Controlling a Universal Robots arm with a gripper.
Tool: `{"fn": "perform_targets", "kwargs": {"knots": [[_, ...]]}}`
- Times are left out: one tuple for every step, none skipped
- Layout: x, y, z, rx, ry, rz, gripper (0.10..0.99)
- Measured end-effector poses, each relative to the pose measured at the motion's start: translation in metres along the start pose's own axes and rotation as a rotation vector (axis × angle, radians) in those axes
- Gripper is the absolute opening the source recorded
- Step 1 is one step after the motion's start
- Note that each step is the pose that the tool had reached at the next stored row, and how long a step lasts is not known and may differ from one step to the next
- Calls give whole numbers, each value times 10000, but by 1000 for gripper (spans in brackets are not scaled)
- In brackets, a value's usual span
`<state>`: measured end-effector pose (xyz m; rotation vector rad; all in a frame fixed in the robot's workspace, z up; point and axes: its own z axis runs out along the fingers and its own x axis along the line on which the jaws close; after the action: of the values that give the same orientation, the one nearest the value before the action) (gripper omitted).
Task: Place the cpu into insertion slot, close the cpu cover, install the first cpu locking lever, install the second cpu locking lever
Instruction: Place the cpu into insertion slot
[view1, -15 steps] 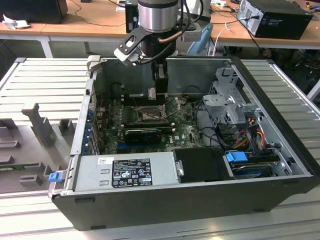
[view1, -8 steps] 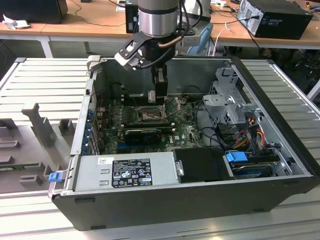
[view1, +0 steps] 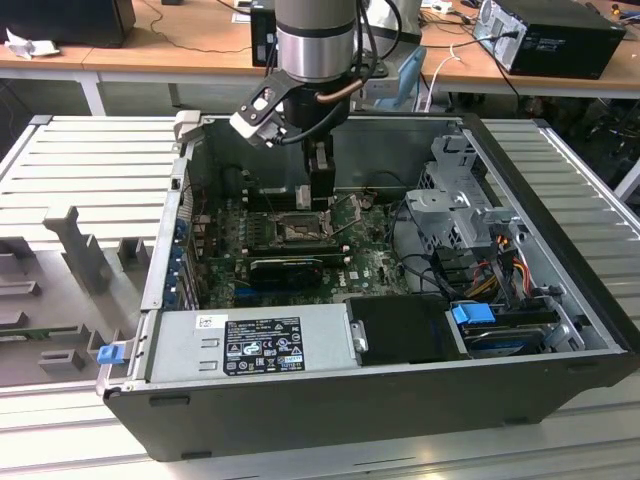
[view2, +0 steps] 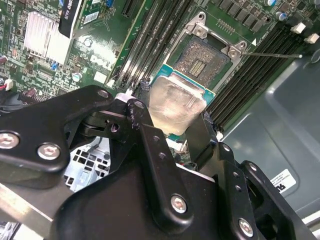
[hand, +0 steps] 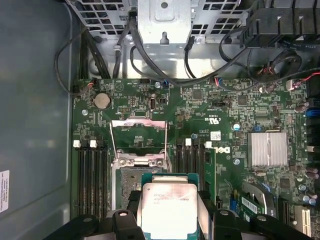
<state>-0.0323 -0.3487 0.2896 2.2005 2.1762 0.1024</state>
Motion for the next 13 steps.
{"fn": "perform_targets", "kwargs": {"knots": [[0, 0, 3, -1, 0, -2, 529], [0, 0, 7, -1, 1, -2, 529], [0, 0, 9, -1, 0, -2, 529], [0, -1, 12, 0, 0, -3, 529], [0, -1, 15, -1, 1, -2, 529], [0, -1, 19, -2, 3, -2, 529], [0, -1, 22, -1, 1, -3, 529], [0, -2, 24, -1, 2, -2, 529], [0, -2, 30, -2, 3, -2, 529], [0, -2, 35, -2, 3, -2, 529], [-1, -3, 39, -2, 3, -2, 529], [-1, -3, 45, -1, 2, -3, 529], [-1, -4, 50, -1, 2, -2, 529]]}}
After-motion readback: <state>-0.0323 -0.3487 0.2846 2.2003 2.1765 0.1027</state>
